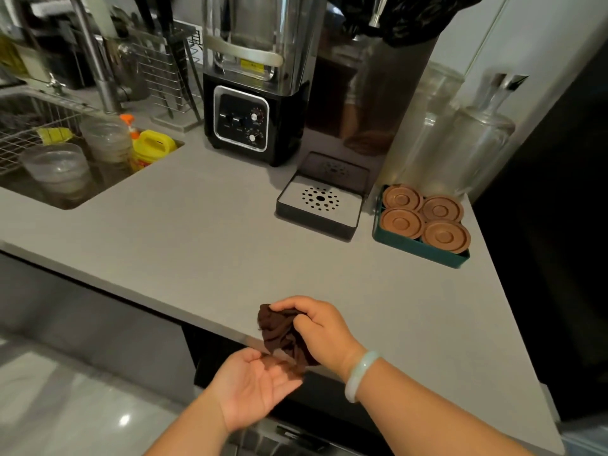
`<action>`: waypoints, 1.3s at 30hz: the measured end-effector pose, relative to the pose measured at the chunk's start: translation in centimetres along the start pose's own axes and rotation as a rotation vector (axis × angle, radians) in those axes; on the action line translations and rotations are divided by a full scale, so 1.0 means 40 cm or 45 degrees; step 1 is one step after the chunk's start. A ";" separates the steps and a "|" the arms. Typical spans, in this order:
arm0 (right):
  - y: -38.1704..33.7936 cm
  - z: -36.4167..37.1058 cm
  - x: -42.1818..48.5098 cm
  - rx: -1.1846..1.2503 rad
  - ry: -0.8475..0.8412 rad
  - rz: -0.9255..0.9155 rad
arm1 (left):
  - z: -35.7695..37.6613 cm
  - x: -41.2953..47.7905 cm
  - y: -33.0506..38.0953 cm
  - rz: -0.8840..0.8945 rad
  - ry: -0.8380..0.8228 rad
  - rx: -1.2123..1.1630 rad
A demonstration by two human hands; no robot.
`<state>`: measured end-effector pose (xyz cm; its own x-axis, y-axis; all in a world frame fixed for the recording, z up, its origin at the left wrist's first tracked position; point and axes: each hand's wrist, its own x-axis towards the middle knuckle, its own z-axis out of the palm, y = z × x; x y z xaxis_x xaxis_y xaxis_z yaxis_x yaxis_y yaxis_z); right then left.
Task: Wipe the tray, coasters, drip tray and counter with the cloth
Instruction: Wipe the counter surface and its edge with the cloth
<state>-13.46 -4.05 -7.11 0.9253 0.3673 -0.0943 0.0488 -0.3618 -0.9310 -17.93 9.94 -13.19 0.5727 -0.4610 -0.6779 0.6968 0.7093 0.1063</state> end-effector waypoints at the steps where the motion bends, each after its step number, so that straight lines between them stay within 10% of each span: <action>1: -0.002 0.005 -0.008 0.022 0.010 0.003 | 0.006 0.000 -0.004 0.015 -0.026 -0.017; 12: -0.035 0.037 -0.043 0.374 0.207 0.055 | 0.037 0.003 -0.025 0.048 -0.157 0.142; 18: -0.006 -0.198 -0.126 0.918 0.875 0.016 | 0.013 0.043 -0.018 -0.135 0.021 0.111; 22: 0.103 -0.376 -0.269 0.585 1.291 0.234 | 0.011 0.057 -0.023 -0.193 0.015 0.132; 28: 0.150 -0.258 -0.337 -0.708 0.916 0.309 | 0.008 0.060 -0.029 -0.253 -0.009 0.132; 39: 0.020 0.030 -0.168 -0.770 0.098 -0.438 | 0.016 0.024 0.002 -0.232 -0.076 0.215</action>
<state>-20.11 -5.78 -7.64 0.8427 0.4929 0.2166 0.5237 -0.6573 -0.5420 -17.05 9.22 -13.37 0.4518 -0.6077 -0.6531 0.8504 0.5145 0.1095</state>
